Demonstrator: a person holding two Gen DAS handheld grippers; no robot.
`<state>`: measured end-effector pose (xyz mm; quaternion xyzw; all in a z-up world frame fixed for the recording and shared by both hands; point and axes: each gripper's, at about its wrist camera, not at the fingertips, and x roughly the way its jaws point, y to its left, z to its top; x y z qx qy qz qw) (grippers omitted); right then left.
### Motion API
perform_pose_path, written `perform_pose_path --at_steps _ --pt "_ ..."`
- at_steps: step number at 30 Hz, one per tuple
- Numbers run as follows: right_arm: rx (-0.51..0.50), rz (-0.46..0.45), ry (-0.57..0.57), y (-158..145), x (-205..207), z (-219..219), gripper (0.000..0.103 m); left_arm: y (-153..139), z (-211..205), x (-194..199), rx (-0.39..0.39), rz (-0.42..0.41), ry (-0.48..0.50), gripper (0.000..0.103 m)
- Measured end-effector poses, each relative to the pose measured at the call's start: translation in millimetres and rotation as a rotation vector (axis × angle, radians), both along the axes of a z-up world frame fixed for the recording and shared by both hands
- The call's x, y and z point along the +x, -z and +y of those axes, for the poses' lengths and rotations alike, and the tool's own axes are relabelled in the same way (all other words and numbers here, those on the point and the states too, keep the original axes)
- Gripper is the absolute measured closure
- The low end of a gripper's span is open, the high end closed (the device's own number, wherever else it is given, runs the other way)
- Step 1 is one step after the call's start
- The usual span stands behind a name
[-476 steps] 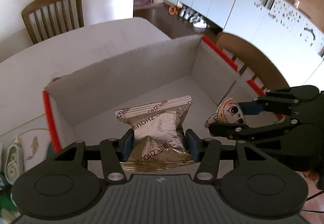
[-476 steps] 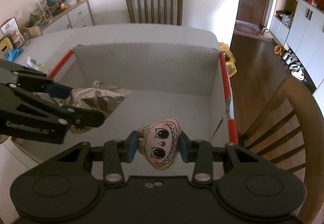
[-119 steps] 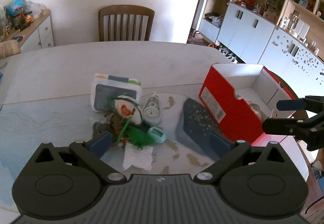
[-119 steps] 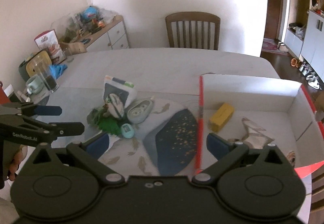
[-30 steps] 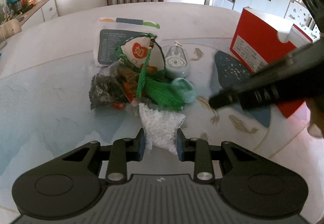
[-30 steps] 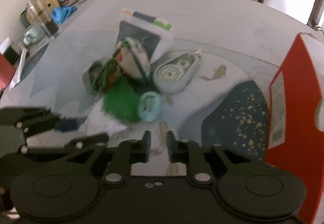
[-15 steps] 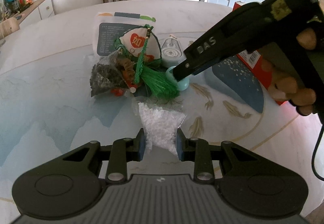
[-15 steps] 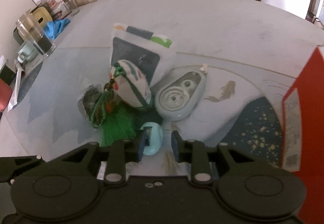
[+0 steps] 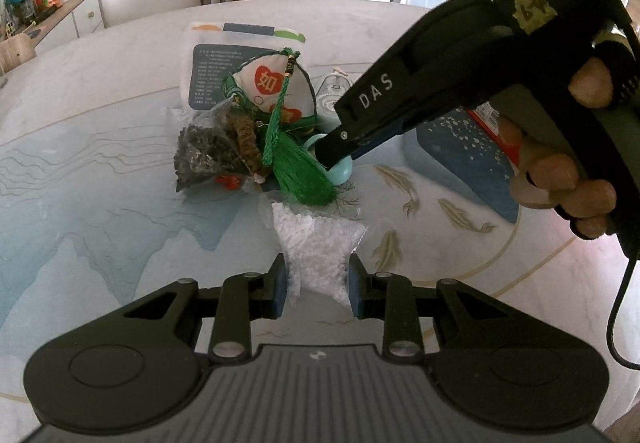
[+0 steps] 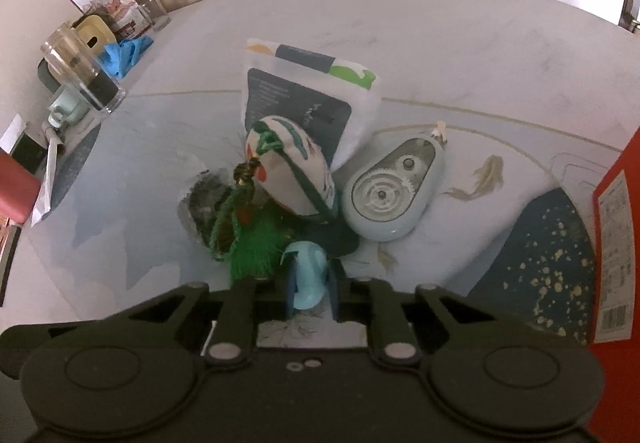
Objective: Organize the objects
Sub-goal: 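Carry the foam bag and teal egg into the red box and release both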
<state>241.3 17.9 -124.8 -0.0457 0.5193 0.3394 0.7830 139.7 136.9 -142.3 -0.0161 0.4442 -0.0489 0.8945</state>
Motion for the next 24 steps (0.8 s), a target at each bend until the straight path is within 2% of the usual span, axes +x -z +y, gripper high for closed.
perform_pose_path --at_steps 4,11,24 --pt "0.012 -0.021 0.022 -3.4 -7.7 -8.1 0.088 -0.7 -0.2 0.0 0.000 0.000 -0.003 0.074" --pt "0.007 -0.038 0.081 -23.0 -19.6 -46.8 0.088 -7.8 -6.2 -1.0 -0.028 -0.016 0.008 0.074" --pt "0.054 -0.105 0.153 -85.7 -49.5 -115.7 0.088 -68.8 -38.4 10.9 -0.105 -0.092 0.044 0.074"
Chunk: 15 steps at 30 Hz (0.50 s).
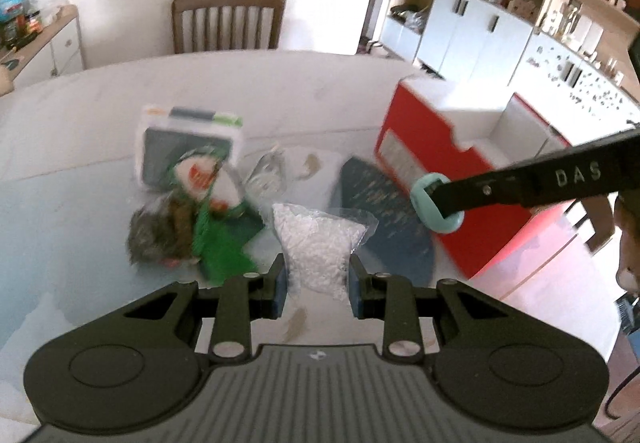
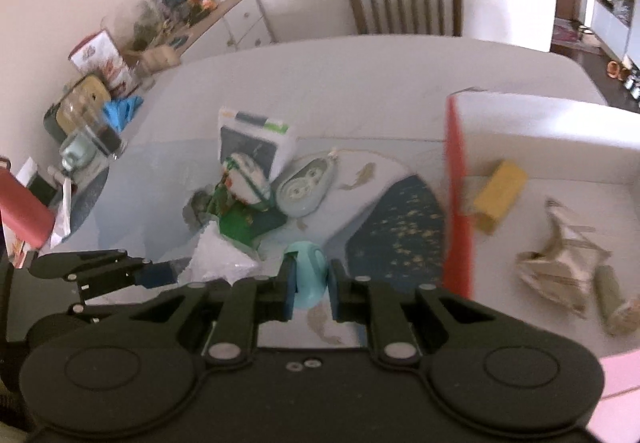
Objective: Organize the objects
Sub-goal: 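Carry the foam bag and teal egg into the red box and release both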
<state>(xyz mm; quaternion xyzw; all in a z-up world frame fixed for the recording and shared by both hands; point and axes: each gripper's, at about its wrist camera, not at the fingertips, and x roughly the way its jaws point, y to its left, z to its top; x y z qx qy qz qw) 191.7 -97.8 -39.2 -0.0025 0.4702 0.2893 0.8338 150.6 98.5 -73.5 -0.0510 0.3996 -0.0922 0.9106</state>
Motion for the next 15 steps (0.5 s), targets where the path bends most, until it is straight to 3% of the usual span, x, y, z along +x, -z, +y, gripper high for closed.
perform_pose_path --at_steps 7,15 --pt "0.047 -0.050 0.062 -25.2 3.1 -48.4 0.088 -28.0 -40.9 14.3 -0.014 -0.052 0.071 0.074" --pt "0.051 -0.080 0.116 -31.7 16.7 -102.5 0.088 -39.4 -96.9 36.0 0.003 -0.070 0.129 0.074"
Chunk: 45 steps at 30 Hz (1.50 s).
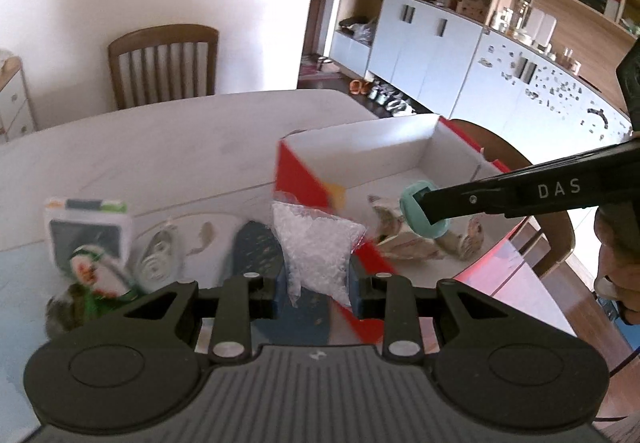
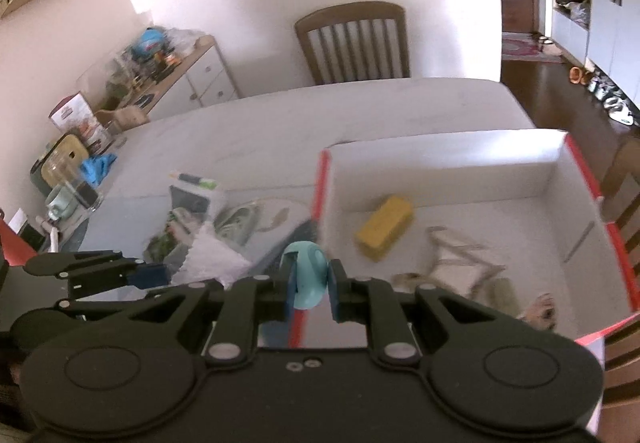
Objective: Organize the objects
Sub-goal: 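Carry the foam bag and teal egg into the red box and release both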
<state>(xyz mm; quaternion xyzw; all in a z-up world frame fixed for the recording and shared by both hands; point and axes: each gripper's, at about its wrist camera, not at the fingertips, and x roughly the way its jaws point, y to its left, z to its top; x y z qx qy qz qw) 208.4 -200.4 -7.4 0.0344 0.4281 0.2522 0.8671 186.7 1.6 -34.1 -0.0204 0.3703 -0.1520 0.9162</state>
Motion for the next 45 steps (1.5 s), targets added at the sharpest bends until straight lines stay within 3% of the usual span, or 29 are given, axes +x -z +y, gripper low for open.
perform_pose_path --at_steps 11,19,34,45 --pt "-0.001 -0.011 0.074 6.7 25.9 -80.3 0.088 4.9 -66.8 29.5 0.033 0.036 0.035 0.074" --pt "-0.012 0.005 0.100 19.6 45.5 -114.3 0.088 13.4 -104.0 53.8 0.062 0.071 0.055 0.074" --pt "-0.074 0.072 0.046 58.6 73.8 -117.7 0.088 40.8 -139.9 115.0 0.178 0.175 0.018 0.074" --pt "-0.128 0.111 -0.029 76.7 76.9 -106.5 0.088 61.1 -149.6 135.3 0.240 0.251 0.007 0.074"
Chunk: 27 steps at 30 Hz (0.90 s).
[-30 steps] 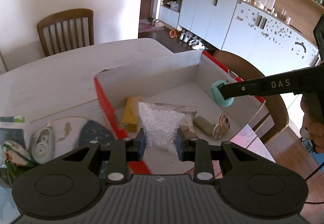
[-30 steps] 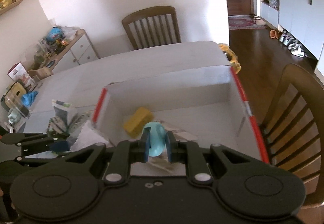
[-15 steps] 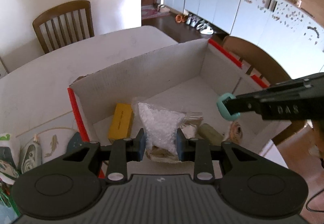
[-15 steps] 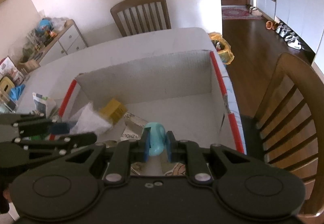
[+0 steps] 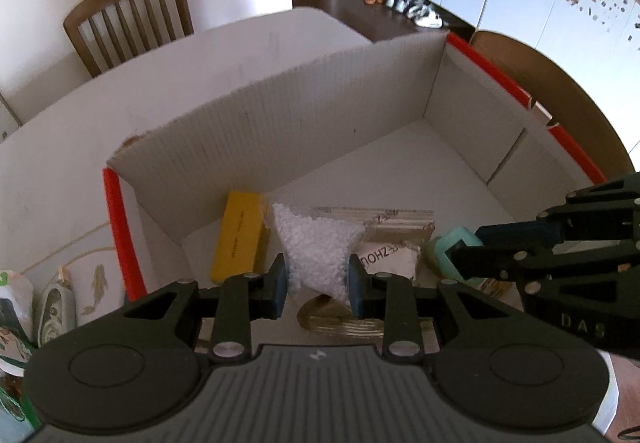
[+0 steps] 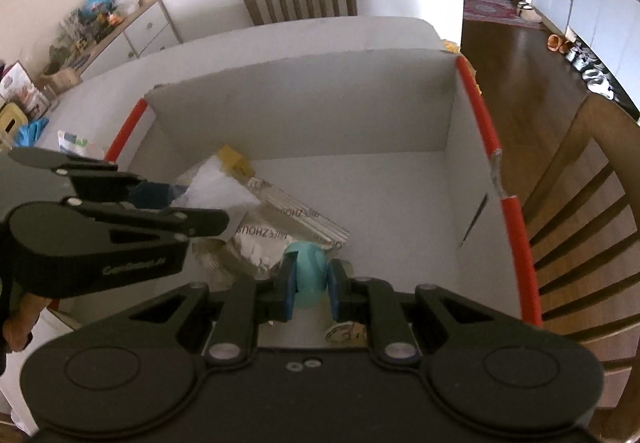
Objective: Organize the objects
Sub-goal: 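Carry the foam bag and teal egg into the red box and release both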
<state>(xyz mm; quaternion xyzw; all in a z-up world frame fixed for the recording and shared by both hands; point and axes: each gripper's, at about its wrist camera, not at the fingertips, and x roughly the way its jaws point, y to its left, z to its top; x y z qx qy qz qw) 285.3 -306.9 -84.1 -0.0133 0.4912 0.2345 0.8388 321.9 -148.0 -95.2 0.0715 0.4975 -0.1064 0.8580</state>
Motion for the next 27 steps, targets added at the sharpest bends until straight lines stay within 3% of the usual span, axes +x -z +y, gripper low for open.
perform_pose_path --at_steps 7,12,19,20,24,27 --pt "-0.014 0.013 -0.022 5.5 0.2 -0.1 0.088 6.5 1.1 4.3 -0.005 0.027 -0.011 0.074" --pt "-0.008 0.010 -0.022 3.2 0.3 -0.2 0.081 8.4 3.1 5.5 -0.002 0.031 -0.017 0.074" --pt "-0.004 -0.013 -0.027 -7.4 -3.4 -0.8 0.079 7.3 6.4 2.1 -0.010 0.026 -0.025 0.072" --pt "-0.005 -0.016 -0.027 -8.9 -3.9 -1.6 0.078 7.0 6.8 1.3 -0.011 0.026 -0.026 0.070" --pt "0.003 -0.027 -0.029 -15.4 -7.9 -4.9 0.075 3.3 5.6 -3.9 -0.021 0.007 -0.016 0.049" --pt "0.003 -0.029 -0.024 -18.9 -9.9 -7.6 0.075 -0.7 4.6 -8.1 -0.027 -0.008 -0.009 0.044"
